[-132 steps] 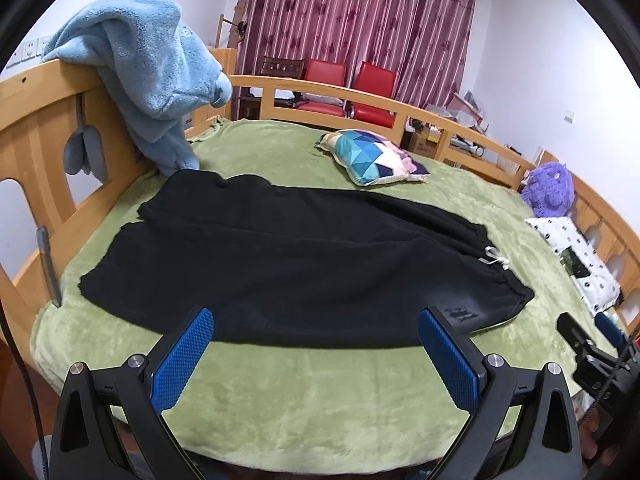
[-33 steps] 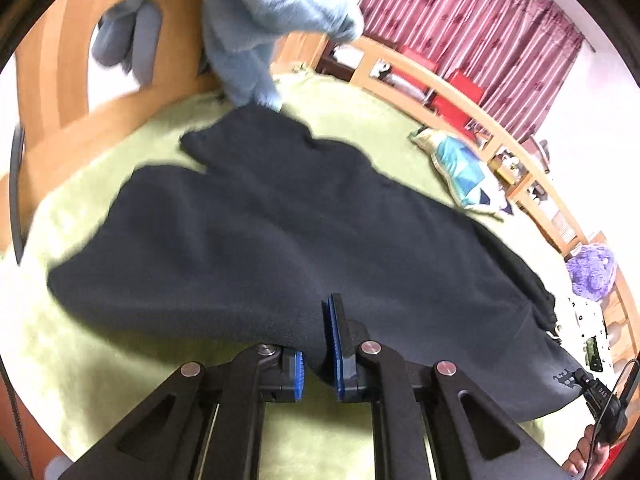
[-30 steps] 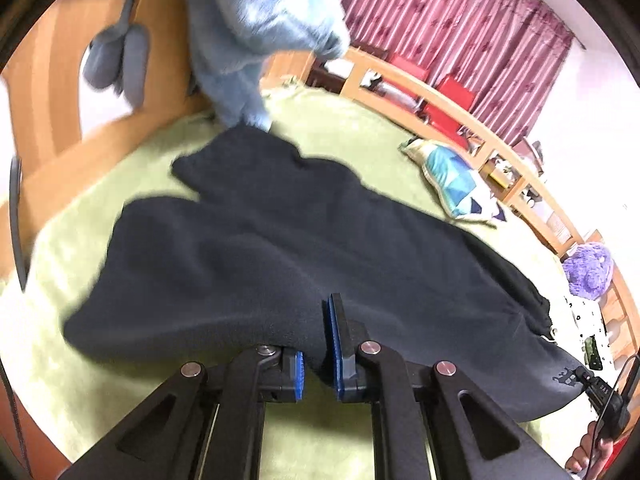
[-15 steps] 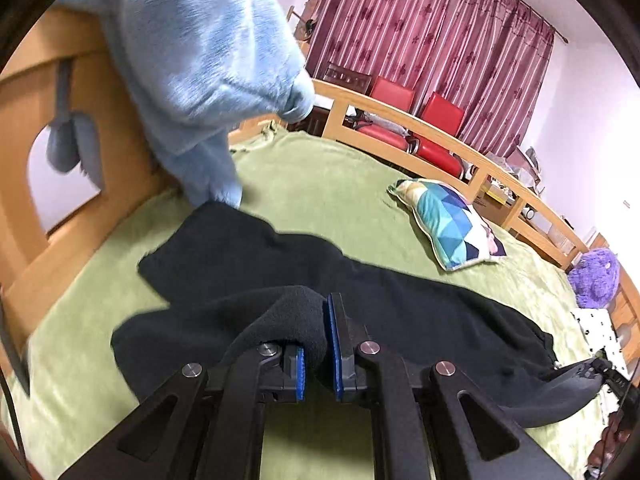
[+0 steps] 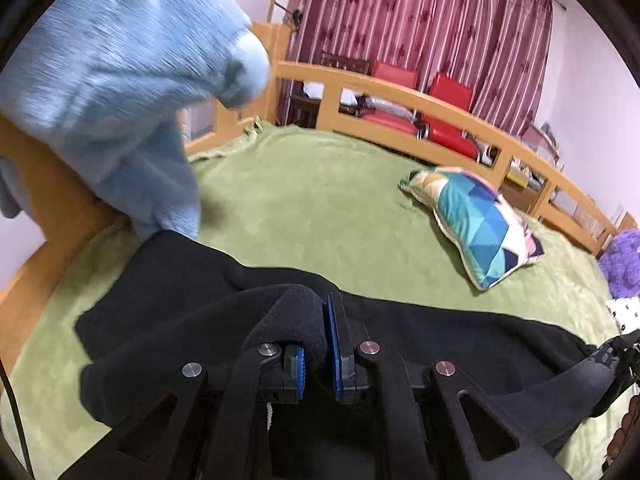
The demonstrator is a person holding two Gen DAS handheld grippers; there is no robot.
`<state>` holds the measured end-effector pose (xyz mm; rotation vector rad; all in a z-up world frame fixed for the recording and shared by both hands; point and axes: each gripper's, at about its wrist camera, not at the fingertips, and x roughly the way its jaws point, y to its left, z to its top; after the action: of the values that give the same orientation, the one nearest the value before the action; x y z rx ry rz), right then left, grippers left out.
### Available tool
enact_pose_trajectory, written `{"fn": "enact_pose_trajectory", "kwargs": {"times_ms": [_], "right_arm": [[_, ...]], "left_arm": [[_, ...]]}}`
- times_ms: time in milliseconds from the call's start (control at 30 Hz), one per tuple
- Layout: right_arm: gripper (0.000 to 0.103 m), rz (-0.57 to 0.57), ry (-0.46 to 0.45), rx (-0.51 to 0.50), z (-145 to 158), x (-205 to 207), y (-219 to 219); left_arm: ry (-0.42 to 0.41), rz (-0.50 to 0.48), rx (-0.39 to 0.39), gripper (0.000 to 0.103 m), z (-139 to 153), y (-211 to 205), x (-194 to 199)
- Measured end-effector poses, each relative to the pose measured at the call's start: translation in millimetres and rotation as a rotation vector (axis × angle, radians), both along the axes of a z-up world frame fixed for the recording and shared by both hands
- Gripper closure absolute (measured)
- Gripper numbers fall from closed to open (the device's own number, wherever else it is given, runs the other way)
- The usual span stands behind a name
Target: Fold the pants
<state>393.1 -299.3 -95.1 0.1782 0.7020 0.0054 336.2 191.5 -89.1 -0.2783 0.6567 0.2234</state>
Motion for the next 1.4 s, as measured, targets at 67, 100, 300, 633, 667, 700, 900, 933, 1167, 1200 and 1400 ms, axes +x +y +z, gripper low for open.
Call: {"fn": "enact_pose_trajectory", "kwargs": {"times_ms": [67, 100, 300, 633, 667, 700, 900, 933, 1167, 1200, 1400], "right_arm": [[0.093, 0.008, 0.039, -0.017, -21, 16, 8], [0.092, 0.014, 0.060, -0.027, -31, 22, 11], [0.064, 0.072, 0.192, -0.043, -86, 28, 21], [0.036, 0.046, 0.121, -0.106, -66, -74, -13], [0.036, 0.037, 0.135, -0.092, -70, -82, -21], [0.036, 0.028, 0.157, -0.078, -76, -87, -29], [0.036, -0.058, 0.222, 0.035, -106, -96, -66], [0.036, -0.073, 0.230, 0.074, -110, -93, -72], [0.032, -0.116, 0.269, 0.272, -139, -67, -92], [0.029, -0.123, 0.266, 0.284, -142, -63, -92], [0.016, -0.175, 0.209, 0.313, -150, -31, -90]], "left_arm": [[0.027, -0.014, 0.007, 0.093, -14, -8, 13], [0.042, -0.020, 0.022, 0.093, -23, -13, 18], [0.141, -0.058, 0.029, 0.057, -49, -24, 25], [0.172, -0.071, 0.011, 0.025, -51, -28, -55], [0.177, -0.069, -0.005, 0.025, -54, -26, -61], [0.186, -0.067, -0.034, 0.025, -59, -24, -71], [0.235, -0.063, -0.185, 0.025, -93, -20, -96], [0.236, -0.059, -0.203, 0.025, -98, -20, -96], [0.218, -0.037, -0.372, 0.025, -127, -19, -74], [0.219, -0.024, -0.384, 0.025, -130, -17, -71], [0.201, 0.080, -0.443, 0.025, -145, 0, -44]]}}
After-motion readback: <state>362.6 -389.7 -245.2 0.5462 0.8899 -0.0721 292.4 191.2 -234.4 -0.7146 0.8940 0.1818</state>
